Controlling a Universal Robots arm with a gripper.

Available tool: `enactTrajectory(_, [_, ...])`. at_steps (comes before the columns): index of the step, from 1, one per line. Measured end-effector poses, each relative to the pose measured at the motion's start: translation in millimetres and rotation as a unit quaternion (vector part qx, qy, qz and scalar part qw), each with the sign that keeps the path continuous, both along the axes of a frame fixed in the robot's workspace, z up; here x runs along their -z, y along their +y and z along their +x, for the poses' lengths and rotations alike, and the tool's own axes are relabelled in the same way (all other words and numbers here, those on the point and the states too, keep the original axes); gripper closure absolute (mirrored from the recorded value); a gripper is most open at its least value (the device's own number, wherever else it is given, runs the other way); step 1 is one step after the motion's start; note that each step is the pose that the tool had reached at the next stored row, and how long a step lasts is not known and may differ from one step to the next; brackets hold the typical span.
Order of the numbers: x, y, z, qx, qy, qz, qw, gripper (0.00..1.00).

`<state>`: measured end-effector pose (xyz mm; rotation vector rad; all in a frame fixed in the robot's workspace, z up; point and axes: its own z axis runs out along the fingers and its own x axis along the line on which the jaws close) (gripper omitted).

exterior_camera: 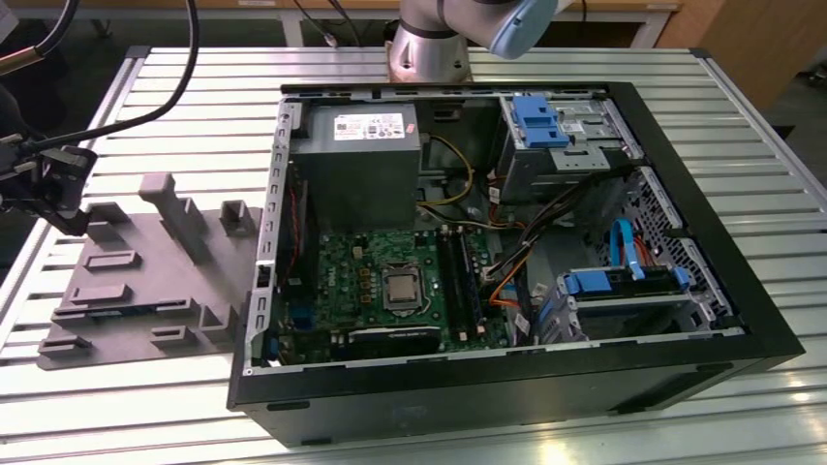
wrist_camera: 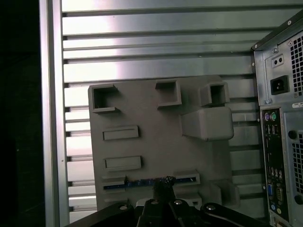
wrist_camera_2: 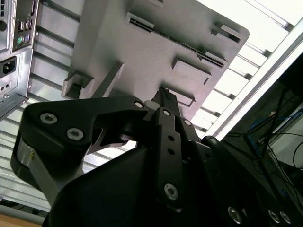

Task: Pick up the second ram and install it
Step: 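Pick up the second ram and move it above second insertion slot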

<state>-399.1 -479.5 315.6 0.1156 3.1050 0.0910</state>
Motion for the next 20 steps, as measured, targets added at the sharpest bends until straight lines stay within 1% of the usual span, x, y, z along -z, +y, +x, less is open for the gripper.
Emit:
enactTrajectory(4, [0.0,0.0,0.0,-0.006,0.0001,0.0,1.0,0.89])
enactTrajectory(9, [0.0,0.0,0.0,-0.025,0.0,0.0,0.9997,0.89])
enactTrajectory(14, [0.0,0.0,-0.1,-0.044,0.0,0.0,0.999,0.89])
enactTrajectory(20, [0.0,0.0,-0.1,-0.063,0.0,0.0,0.998,0.89])
